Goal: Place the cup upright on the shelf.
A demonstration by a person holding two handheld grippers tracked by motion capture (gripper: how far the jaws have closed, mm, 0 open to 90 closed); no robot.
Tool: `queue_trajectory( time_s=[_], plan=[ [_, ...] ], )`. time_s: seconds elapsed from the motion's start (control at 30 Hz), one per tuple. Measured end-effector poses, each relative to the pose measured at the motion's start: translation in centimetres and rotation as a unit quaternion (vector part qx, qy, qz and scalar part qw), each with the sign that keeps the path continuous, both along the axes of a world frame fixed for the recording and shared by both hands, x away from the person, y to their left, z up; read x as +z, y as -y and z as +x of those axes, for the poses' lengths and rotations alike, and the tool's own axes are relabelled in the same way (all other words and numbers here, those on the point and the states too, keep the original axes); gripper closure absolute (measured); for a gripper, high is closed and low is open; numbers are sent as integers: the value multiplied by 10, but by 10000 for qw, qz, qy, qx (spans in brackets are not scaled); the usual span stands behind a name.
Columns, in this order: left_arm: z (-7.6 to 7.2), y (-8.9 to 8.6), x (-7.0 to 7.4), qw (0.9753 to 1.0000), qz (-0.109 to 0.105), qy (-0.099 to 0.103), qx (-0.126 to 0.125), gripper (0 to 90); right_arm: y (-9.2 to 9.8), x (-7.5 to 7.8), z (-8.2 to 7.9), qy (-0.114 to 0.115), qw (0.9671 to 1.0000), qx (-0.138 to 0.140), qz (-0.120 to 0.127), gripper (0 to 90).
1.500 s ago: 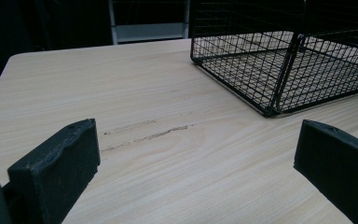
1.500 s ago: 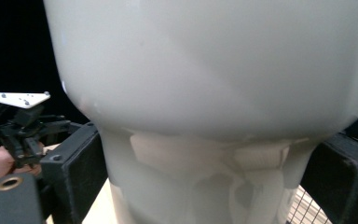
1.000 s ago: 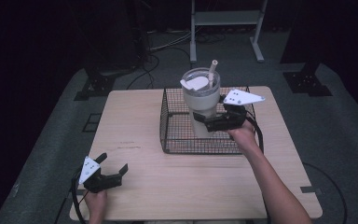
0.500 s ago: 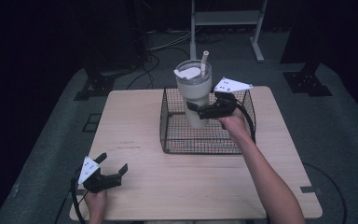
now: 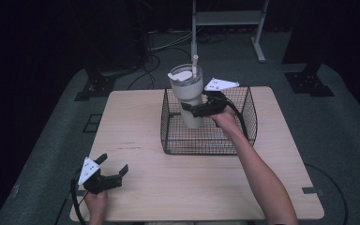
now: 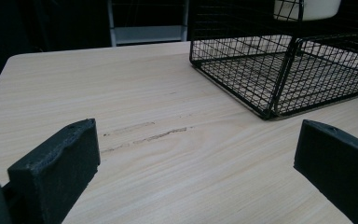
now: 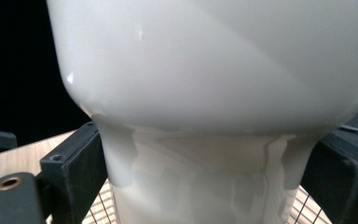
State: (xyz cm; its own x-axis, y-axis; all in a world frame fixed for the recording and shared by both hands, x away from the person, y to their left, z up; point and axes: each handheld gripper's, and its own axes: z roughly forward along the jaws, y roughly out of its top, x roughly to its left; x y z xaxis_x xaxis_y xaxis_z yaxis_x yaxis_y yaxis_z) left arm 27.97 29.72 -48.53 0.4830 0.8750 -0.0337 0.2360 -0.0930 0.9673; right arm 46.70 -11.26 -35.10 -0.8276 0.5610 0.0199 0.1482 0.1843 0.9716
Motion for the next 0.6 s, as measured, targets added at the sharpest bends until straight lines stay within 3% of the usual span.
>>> queue_trajectory(
  time_s=[0.3,0.43,0.6],
  plan=[
    [0,0,0,10000,-22,12,-5,0,-7,-27,17,-256,9990,109,-359,90],
    [0,0,0,10000,-30,20,-6,0,-9,-37,24,-414,9985,155,-328,90],
    [0,-1,0,10000,-24,14,-19,0,-11,-46,33,-532,9972,140,-500,90]
  ],
)
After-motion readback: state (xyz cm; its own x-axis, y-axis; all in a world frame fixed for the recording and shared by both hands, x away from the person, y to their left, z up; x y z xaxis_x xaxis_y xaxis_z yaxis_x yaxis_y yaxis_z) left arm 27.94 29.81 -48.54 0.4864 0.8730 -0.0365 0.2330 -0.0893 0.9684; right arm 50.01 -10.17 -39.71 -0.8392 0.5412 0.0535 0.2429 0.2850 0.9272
